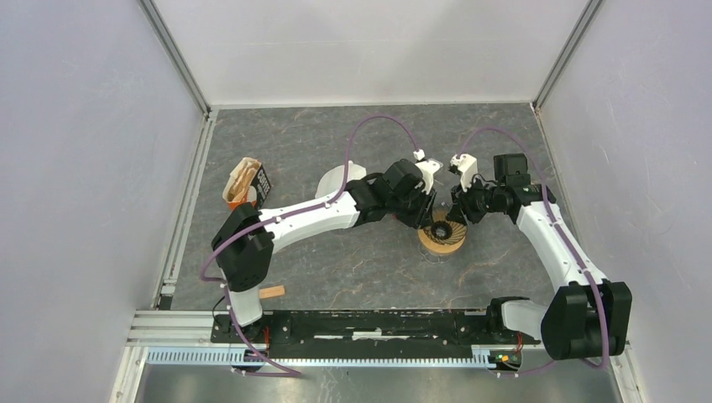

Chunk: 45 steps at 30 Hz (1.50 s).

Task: Place the coffee filter in the dripper
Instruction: Place the coffee dripper in the dripper holder.

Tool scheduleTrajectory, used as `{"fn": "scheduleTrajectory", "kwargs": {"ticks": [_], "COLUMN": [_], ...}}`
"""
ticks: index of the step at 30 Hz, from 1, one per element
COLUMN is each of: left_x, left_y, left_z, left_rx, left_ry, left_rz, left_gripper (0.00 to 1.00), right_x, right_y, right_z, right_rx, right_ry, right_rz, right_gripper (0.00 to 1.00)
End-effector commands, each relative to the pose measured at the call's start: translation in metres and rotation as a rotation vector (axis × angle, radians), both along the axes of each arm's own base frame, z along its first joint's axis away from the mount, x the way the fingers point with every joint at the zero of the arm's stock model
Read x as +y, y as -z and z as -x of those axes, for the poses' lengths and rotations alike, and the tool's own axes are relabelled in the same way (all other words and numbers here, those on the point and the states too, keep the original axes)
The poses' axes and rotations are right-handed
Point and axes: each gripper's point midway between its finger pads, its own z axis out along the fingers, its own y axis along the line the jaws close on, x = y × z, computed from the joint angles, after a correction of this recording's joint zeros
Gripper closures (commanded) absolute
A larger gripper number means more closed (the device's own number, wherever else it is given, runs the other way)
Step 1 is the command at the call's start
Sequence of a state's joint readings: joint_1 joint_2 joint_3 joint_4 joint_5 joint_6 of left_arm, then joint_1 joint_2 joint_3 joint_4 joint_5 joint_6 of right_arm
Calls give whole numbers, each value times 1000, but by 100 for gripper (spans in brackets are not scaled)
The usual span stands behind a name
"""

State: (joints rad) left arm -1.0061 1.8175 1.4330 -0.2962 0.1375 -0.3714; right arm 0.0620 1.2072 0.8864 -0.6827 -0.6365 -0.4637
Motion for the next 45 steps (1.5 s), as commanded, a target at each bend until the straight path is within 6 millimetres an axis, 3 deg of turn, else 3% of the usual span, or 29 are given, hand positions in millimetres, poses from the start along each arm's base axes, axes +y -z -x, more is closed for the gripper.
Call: {"fn": "scheduleTrajectory", "kwargs": {"ticks": [1,7,14,27,39,45], "left_x": [13,17,16,7,-13,-16], "left_y": [23,5,-30,-56,-37,-33], "left_z": [12,-3,-16,-7,13,20], "left_rx": [21,0,-56,-59,111,167], "left_ry": [78,44,59,126,175,174], "left_rz": [-115,-87,-46,26,88,101], "left_gripper": [61,50,36,25,49,54], "right_x": [-12,-12,-10,-10,-17,-22], "right_y": [-11,-32,-55,-70,-68,-66], "right_z": [-12,-21,-28,-27,-23,-21], "right_rx": [-42,-80,-119,-150,-166,-170], "right_ry": [26,34,42,44,61,70], "right_rz": [68,63,47,42,71,83], "right_gripper": [65,54,45,43,46,46]}}
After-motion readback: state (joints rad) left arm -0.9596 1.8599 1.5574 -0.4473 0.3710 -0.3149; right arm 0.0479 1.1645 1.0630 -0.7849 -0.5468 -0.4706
